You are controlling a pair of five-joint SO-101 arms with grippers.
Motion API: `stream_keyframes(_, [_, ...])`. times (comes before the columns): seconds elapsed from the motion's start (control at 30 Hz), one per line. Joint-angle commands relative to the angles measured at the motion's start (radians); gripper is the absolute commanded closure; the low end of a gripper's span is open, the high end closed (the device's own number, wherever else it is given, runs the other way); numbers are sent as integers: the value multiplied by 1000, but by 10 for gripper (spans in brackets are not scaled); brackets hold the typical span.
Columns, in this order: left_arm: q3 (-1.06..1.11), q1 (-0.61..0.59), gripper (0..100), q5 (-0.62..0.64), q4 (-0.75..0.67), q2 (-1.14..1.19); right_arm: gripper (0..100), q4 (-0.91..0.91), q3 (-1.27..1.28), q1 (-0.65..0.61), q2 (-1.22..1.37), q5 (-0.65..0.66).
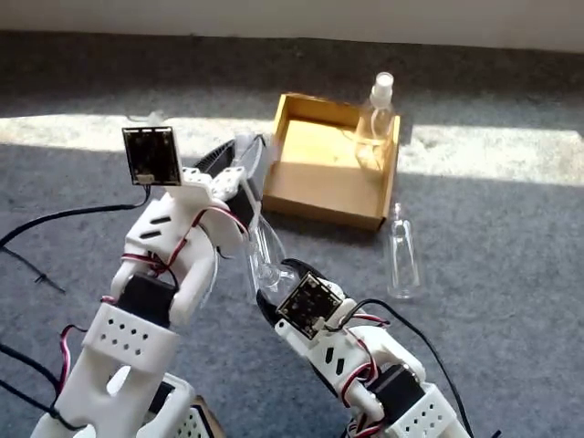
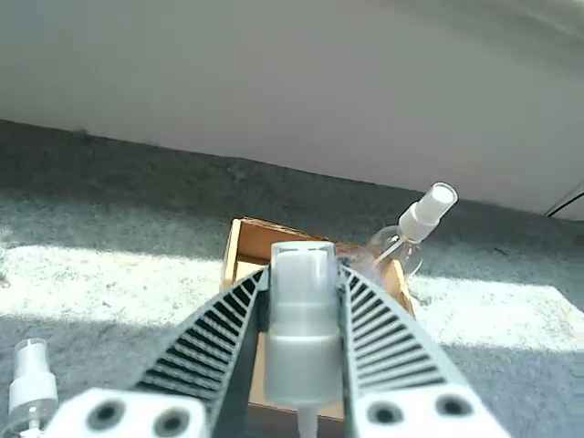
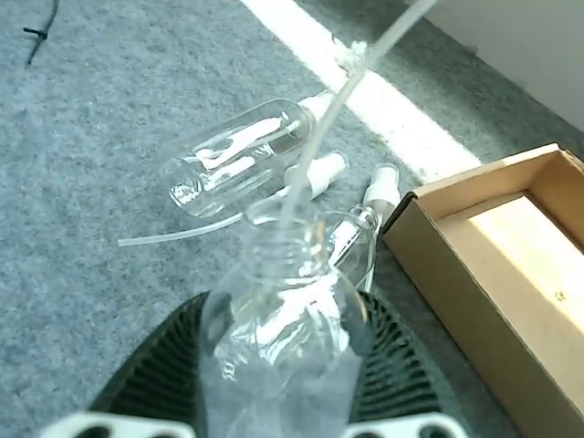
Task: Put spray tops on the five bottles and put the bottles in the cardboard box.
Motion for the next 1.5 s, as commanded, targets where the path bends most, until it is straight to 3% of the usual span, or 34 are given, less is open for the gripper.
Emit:
stream_keyframes(0.0, [-31,125,994,-5,120,-120,995,2,1,48,-12,-41])
stream_keyframes(0.17, [-15,199,994,-8,181,-186,995,-30,-12,177,-12,-163])
stream_keyframes(0.57, [-2,208,994,-49,84,58,995,-97,-15,93,-12,-166])
stream_keyframes(0.8, [15,208,994,-48,87,56,995,-97,-18,99,-12,-224])
stream_keyframes(1.27, [168,208,992,-55,117,-205,995,-160,-10,182,-12,-244])
stream_keyframes(1.47, [173,278,985,-157,118,-185,995,-160,-10,186,-12,-244])
